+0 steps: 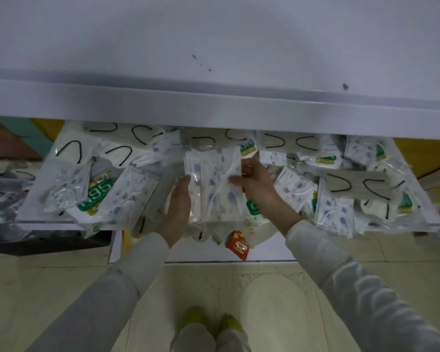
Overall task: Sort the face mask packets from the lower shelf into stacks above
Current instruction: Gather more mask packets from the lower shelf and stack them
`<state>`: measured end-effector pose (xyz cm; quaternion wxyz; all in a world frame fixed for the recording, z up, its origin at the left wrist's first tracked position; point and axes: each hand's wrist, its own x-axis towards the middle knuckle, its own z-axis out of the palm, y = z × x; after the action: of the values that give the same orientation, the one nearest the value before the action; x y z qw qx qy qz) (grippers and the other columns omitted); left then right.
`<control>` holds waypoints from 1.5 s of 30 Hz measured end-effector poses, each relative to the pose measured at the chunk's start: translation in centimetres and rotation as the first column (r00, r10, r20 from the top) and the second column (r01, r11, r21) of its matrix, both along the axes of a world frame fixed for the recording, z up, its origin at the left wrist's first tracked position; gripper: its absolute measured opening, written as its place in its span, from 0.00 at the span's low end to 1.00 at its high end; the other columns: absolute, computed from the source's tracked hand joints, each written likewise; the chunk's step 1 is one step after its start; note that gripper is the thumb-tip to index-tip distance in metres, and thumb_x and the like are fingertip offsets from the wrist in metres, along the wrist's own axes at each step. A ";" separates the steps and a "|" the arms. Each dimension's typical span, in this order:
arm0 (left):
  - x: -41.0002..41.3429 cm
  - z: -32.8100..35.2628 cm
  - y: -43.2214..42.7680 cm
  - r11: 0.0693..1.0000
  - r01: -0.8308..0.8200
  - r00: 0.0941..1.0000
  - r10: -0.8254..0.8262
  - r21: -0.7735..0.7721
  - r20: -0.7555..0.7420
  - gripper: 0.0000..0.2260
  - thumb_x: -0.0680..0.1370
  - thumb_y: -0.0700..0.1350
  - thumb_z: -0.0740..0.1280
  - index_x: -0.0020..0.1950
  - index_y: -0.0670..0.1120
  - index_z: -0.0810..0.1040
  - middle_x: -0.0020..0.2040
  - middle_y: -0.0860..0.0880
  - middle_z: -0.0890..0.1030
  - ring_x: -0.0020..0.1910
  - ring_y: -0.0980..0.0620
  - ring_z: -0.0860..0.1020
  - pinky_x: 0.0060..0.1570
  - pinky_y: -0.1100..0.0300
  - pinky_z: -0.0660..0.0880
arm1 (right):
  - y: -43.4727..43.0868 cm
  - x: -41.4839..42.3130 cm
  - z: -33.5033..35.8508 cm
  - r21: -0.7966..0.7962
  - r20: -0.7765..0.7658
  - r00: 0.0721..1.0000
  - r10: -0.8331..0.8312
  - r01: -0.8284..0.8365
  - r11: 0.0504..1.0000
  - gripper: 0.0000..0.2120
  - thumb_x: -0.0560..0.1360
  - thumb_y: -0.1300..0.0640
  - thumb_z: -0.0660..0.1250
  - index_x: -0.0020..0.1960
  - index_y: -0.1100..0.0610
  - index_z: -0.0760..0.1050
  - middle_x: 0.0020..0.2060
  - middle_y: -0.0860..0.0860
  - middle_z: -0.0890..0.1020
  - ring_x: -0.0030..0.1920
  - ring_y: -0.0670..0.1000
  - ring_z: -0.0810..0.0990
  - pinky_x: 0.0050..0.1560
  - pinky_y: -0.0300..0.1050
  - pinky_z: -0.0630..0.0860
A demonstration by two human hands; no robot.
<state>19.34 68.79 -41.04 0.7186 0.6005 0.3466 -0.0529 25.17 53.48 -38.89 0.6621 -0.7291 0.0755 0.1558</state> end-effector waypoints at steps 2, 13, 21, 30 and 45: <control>0.2 0.1 -1.0 0.996 0.083 0.996 -0.082 -0.014 0.044 0.20 0.78 0.52 0.63 0.67 0.47 0.72 0.63 0.47 0.77 0.61 0.47 0.75 0.63 0.48 0.71 | 0.1 -0.7 -1.0 -0.143 0.069 0.997 0.021 -0.011 0.990 0.13 0.69 0.69 0.72 0.47 0.56 0.72 0.41 0.51 0.79 0.44 0.53 0.79 0.46 0.48 0.78; 0.1 -0.4 -3.6 0.939 0.285 0.946 -0.308 0.192 0.102 0.18 0.75 0.34 0.66 0.63 0.46 0.72 0.52 0.52 0.79 0.49 0.56 0.78 0.40 0.65 0.72 | -7.0 -2.5 -2.6 -0.657 0.136 0.984 -0.113 0.175 0.733 0.11 0.77 0.55 0.65 0.56 0.60 0.77 0.50 0.57 0.82 0.52 0.57 0.80 0.44 0.41 0.72; -0.3 -1.4 -4.0 0.923 0.299 0.946 -0.321 0.242 0.055 0.17 0.74 0.36 0.67 0.62 0.46 0.71 0.53 0.49 0.78 0.51 0.52 0.77 0.44 0.62 0.71 | -12.2 -1.2 -4.8 -0.860 -0.177 0.949 -0.260 -0.021 0.510 0.27 0.76 0.51 0.66 0.69 0.62 0.61 0.64 0.60 0.74 0.65 0.61 0.73 0.62 0.52 0.70; -0.2 -2.1 -3.7 0.919 0.292 0.950 -0.310 0.265 0.027 0.15 0.74 0.38 0.67 0.60 0.45 0.71 0.50 0.46 0.77 0.47 0.51 0.75 0.42 0.61 0.70 | -12.4 0.0 -4.4 -0.501 -0.157 0.872 -0.463 0.333 0.799 0.12 0.73 0.59 0.65 0.54 0.64 0.79 0.45 0.58 0.79 0.47 0.58 0.77 0.48 0.46 0.74; -1.5 4.0 -8.5 0.995 0.009 0.990 0.005 -0.103 0.141 0.18 0.73 0.39 0.70 0.62 0.47 0.75 0.55 0.45 0.81 0.52 0.46 0.79 0.53 0.50 0.77 | -5.6 -6.6 4.1 -0.399 0.178 0.982 -0.060 0.128 0.908 0.04 0.72 0.60 0.70 0.42 0.52 0.81 0.36 0.45 0.80 0.38 0.46 0.78 0.36 0.30 0.70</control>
<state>17.79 60.32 -37.05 0.7715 0.5650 0.2910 -0.0289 18.54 47.87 -34.82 0.5059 -0.8570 0.0874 0.0447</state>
